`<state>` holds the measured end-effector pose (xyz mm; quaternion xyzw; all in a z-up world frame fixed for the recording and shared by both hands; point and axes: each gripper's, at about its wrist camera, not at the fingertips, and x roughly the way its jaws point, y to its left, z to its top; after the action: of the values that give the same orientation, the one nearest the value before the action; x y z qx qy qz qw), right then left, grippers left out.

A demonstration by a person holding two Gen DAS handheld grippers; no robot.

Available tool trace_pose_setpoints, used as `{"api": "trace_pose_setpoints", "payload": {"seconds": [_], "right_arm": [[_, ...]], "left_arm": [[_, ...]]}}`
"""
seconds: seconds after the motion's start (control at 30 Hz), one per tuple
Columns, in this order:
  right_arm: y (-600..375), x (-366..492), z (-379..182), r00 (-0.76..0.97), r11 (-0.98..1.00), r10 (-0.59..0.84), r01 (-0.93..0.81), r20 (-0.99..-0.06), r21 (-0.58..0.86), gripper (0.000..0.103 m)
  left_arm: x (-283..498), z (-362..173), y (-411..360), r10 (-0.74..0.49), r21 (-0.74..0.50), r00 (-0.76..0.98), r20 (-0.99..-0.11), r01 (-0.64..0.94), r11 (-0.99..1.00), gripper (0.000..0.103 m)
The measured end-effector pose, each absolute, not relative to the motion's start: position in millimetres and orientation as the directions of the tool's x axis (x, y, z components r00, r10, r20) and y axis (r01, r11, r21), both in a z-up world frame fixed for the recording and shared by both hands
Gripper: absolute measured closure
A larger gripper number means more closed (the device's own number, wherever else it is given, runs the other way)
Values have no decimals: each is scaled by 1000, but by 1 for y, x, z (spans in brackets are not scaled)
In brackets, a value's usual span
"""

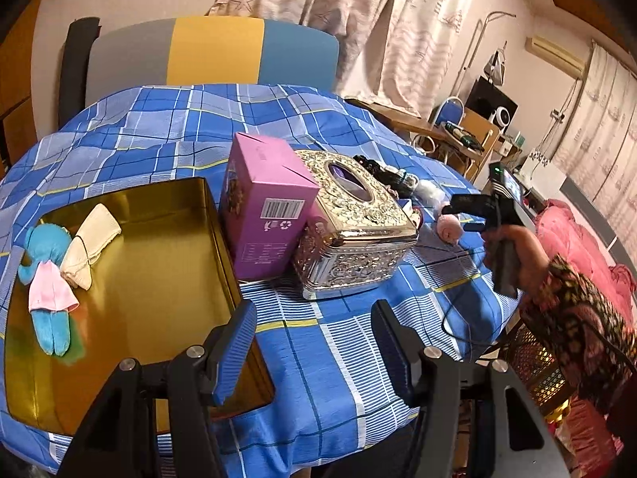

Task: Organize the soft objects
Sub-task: 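Move the right tool back to the soft items and approach the pink towel, then grasp the pink towel with blue band with the right tool and lift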

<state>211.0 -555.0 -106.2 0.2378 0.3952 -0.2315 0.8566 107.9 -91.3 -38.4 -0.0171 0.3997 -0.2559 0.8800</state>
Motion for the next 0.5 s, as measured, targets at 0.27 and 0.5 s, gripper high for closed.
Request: {"api": "trace_pose_setpoints", "payload": {"seconds": [0.27,0.5], "right_arm": [[-574,232,-123,545,789,-167,574,-822,220,55],[-577,208,-111,572,836,-94,489,-815,247,62]], "left_arm": [[109,-32,-116,-453,-194,542,-708,468,862,43],[115,-24,-154,-478,-187,508,-717,520,833,43]]}}
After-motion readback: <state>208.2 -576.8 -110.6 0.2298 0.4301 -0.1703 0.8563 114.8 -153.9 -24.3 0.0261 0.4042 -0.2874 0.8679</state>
